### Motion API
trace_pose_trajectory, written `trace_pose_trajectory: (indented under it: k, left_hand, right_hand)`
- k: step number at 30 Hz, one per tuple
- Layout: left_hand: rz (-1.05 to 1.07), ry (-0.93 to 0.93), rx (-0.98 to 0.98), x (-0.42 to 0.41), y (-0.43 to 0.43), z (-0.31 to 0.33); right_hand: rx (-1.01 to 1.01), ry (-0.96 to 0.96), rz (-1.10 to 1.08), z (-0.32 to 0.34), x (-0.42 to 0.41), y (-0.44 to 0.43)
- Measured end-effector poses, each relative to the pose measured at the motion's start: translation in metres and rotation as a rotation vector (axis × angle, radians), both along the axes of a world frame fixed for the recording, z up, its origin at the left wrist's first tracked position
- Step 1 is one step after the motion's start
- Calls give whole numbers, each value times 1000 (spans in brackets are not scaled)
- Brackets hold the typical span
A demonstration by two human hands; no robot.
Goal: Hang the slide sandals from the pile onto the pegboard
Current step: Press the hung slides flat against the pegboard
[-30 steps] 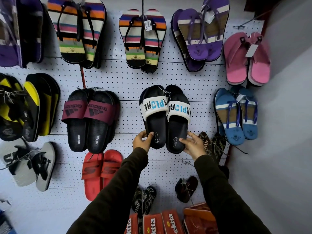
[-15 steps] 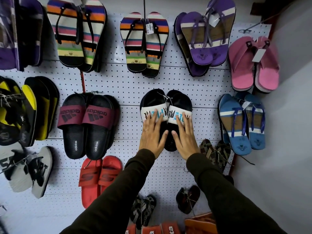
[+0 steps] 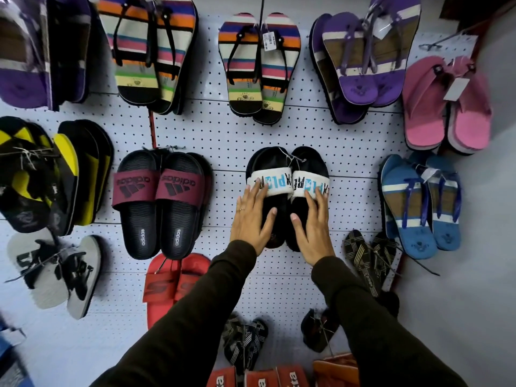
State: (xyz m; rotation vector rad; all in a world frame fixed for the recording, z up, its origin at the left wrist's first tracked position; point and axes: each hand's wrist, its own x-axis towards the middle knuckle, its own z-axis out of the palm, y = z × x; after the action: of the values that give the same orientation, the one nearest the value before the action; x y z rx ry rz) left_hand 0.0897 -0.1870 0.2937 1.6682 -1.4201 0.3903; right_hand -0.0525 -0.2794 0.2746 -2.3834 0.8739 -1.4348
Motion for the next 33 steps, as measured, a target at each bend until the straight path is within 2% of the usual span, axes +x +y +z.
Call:
trace_pose_trajectory:
  k: [4, 9, 14, 18, 21, 27, 33]
  left_hand:
    - [71, 5, -116, 28, 33, -3]
    - [227, -21, -158, 85, 84, -10]
    - [314, 13, -176, 147, 134, -16]
    - [377, 25, -103, 190, 153, -19]
    - [320, 11, -32, 210, 153, -20]
    - [290, 2, 95, 229, 140, -21]
    - [330, -18, 120, 225, 144, -18]
  right_hand:
    - [-43, -55, 55, -8, 33, 29]
    - [-76, -59, 137, -9, 98, 68]
    - [-126, 11, 258, 0, 168, 115]
    - [-199, 148, 268, 2, 211, 137]
    - [-224, 233, 186, -1, 227, 136]
    - [-203, 313, 105, -6, 232, 121]
    - [-188, 379, 153, 3, 222, 122]
